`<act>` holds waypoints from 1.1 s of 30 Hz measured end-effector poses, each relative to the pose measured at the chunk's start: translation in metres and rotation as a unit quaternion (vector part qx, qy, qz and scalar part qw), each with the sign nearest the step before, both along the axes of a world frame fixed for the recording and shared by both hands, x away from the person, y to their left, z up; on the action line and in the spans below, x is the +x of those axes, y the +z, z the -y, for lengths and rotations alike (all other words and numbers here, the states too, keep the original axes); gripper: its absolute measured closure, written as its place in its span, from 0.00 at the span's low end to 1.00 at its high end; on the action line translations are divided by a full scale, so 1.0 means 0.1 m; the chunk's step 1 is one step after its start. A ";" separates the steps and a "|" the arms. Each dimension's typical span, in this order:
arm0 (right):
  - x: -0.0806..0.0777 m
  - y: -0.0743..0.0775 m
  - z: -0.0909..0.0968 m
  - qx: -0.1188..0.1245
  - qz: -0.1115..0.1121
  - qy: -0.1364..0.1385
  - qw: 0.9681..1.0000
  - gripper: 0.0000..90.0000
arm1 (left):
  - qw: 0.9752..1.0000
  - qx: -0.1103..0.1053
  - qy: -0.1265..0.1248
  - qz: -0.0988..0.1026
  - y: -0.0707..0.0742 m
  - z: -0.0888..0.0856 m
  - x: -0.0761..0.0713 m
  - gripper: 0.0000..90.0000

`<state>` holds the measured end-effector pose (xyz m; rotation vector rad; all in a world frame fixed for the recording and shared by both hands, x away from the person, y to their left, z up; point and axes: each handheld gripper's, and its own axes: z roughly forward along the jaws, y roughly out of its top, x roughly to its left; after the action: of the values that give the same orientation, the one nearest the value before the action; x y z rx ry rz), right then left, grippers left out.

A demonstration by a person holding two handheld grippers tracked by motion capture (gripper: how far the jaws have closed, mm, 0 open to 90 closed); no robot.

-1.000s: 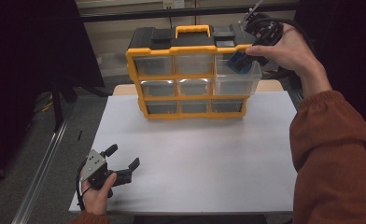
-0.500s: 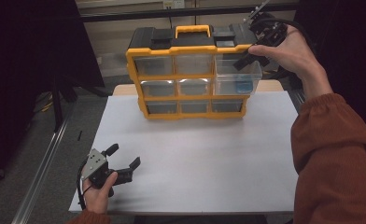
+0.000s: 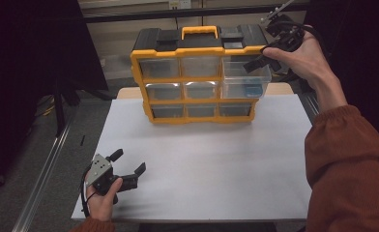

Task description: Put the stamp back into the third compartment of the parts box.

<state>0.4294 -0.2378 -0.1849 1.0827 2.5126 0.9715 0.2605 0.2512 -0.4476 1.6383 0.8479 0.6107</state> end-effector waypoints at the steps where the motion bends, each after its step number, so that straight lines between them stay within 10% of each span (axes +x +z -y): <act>1: 0.00 0.00 0.00 0.000 0.000 0.000 1.000 0.06 | 1.000 0.000 0.000 0.000 0.00 0.00 0.00 0.04; 33: -0.48 -0.34 0.30 0.045 0.051 0.011 0.998 0.05 | 1.000 0.004 -0.006 0.005 0.00 -0.02 -0.02 0.04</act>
<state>0.3809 -0.2677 -0.2190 1.0063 2.4246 1.1256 0.2581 0.2528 -0.4478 1.6451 0.8277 0.6142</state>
